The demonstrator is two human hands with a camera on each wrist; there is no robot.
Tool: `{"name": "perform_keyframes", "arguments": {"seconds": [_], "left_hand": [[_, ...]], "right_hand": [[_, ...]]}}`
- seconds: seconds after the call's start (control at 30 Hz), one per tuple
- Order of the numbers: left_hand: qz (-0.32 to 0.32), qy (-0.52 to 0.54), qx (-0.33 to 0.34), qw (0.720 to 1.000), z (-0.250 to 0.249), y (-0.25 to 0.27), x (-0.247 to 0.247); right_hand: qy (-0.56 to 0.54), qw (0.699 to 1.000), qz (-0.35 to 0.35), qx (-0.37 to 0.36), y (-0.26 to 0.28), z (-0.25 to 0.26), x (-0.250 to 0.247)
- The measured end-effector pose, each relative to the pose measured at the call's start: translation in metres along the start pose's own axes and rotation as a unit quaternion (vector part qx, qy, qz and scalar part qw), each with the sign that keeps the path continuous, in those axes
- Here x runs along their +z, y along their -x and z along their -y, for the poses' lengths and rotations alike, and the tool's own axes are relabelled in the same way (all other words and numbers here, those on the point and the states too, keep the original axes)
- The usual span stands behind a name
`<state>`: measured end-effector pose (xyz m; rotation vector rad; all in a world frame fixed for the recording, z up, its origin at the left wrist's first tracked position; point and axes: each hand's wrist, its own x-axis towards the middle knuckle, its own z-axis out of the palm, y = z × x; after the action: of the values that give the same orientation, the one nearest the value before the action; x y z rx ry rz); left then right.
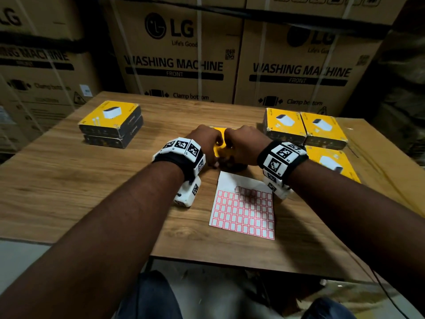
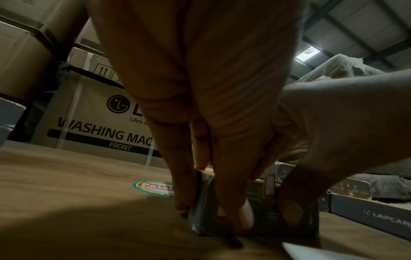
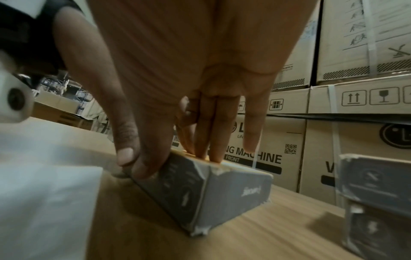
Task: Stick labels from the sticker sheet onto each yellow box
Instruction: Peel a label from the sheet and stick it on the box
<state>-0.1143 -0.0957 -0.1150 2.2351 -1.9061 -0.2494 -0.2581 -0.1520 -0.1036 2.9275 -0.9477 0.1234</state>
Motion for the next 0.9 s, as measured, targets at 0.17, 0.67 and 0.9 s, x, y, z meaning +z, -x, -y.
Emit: {"name": "perform_keyframes", "arguments": {"seconds": [0.17,0.67,0.9], "left_hand": [[0.006,-0.005,-0.005,1.0,0.002,-0.001,0.0],[-0.01,-0.065,0.009,0.998,-0.011,-0.002,0.008],[0.006,-0.082,0.004,0.997,-0.012,-0.007,0.006]], "right_hand": [[-0.036,0.999,-0.005,0.012,-0.001,-0.007,0.004],[-0.185,0.981,0.023,0.044,0.008,-0.031,0.009],[-0.183,0.981,0.035,0.046,0.005,-0.032,0.008]]}}
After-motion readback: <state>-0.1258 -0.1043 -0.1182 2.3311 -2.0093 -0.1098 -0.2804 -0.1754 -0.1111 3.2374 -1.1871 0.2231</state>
